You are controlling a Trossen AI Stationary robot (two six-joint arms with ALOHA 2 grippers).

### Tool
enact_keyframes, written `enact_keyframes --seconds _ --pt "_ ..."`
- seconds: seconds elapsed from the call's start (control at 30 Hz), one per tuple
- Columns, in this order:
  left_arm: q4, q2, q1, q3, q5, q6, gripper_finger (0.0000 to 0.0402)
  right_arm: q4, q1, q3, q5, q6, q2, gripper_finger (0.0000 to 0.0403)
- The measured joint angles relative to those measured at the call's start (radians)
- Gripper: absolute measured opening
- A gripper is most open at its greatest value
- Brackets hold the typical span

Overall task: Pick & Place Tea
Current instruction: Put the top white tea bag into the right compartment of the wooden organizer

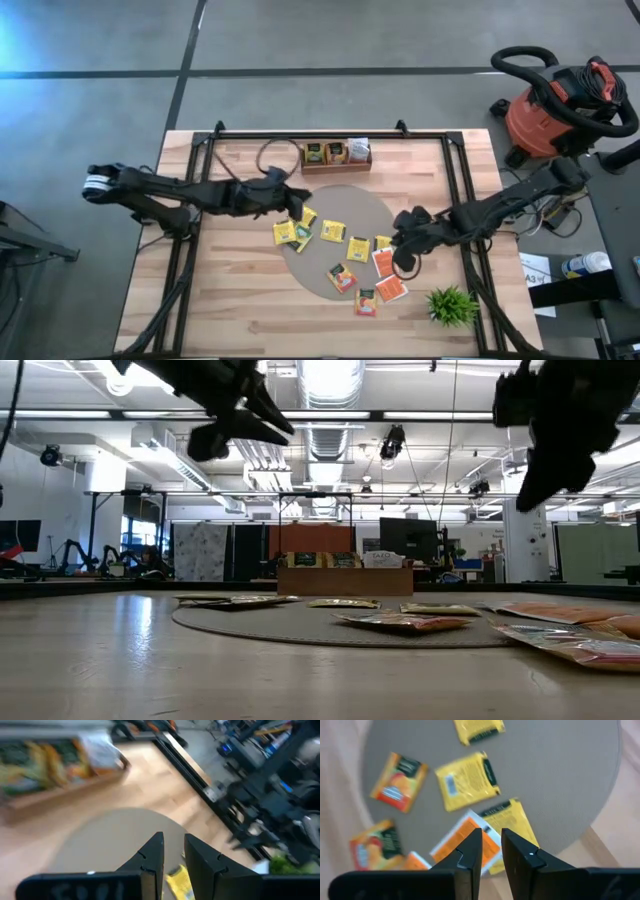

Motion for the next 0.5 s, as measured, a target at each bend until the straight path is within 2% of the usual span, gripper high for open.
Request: enact_keyframes --seconds 0.17,0.27,0.37,0.5 --pt "0.184 0.168 0.002 0.0 0.201 0.023 0.0071 -0.005 0.0 -0.026 -0.013 0.07 0.094 0.0077" --pt "0.25 0.275 0.007 0.018 0.261 0.04 0.0071 0.012 0.0 -0.053 -0.082 0.134 0.123 0.0077" --pt "0.263 0.375 0.025 0.07 0.334 0.072 0.0071 0.064 0.003 -0.09 -0.159 0.196 0.123 0.0073" --pt "0.268 0.51 0.045 0.183 0.524 0.132 0.0071 0.171 0.003 -0.148 -0.216 0.27 0.079 0.0069"
